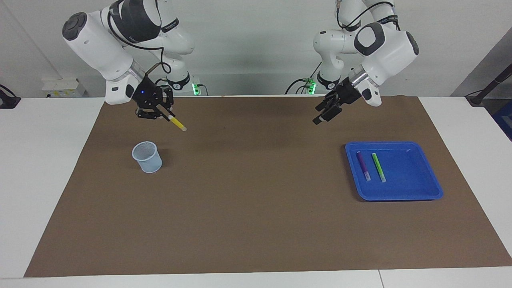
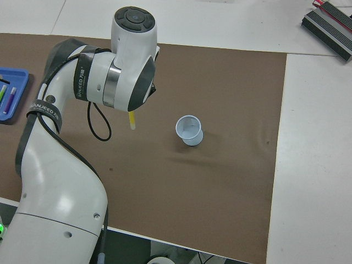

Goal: Right arm passes pens to left for tray arrangement
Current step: 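Lift the yellow pen with the right gripper while the left gripper rises, then carry the yellow pen toward the open left gripper with the right gripper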

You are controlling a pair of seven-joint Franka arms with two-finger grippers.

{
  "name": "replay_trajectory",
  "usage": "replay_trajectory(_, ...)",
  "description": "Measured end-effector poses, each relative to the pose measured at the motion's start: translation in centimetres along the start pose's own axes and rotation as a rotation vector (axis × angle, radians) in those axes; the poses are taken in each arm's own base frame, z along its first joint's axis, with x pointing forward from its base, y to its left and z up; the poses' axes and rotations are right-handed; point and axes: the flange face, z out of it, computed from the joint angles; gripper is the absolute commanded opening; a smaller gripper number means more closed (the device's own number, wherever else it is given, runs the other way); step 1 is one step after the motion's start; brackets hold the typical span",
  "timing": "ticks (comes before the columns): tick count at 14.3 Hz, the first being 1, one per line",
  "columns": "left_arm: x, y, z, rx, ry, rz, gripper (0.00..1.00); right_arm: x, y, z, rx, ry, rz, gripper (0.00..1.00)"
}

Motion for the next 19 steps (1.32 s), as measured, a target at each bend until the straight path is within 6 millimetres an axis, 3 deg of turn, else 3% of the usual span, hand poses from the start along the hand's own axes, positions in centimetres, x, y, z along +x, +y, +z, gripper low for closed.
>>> replay_trajectory(4, -1.4, 0.5, 1.4, -0.052, 0.017, -0.13, 0.95, 2.0, -4.2, 2.0, 0.126, 0.087, 0.385, 0.0)
replay_trajectory(7, -3.7, 0.7, 2.9, -0.075, 0.024, -0.216, 0.95, 2.8, -5.1, 2.9, 0.228, 0.168, 0.68, 0.0)
replay_trajectory(11, -5.6, 0.9, 3.4, -0.108, 0.026, -0.325, 0.95, 3.9, -5.7, 4.7, 0.393, 0.314, 1.007, 0.0)
replay_trajectory(14, -8.4, 1.0, 4.5, -0.131, 0.032, -0.354, 0.95, 4.5, -7.7, 6.6, 0.473, 0.41, 1.164, 0.0)
replay_trajectory(19, -9.8, 1.3, 4.7, -0.185, 0.043, -0.343, 0.95, 5.1, -12.8, 12.0, 0.598, 0.562, 1.333, 0.0)
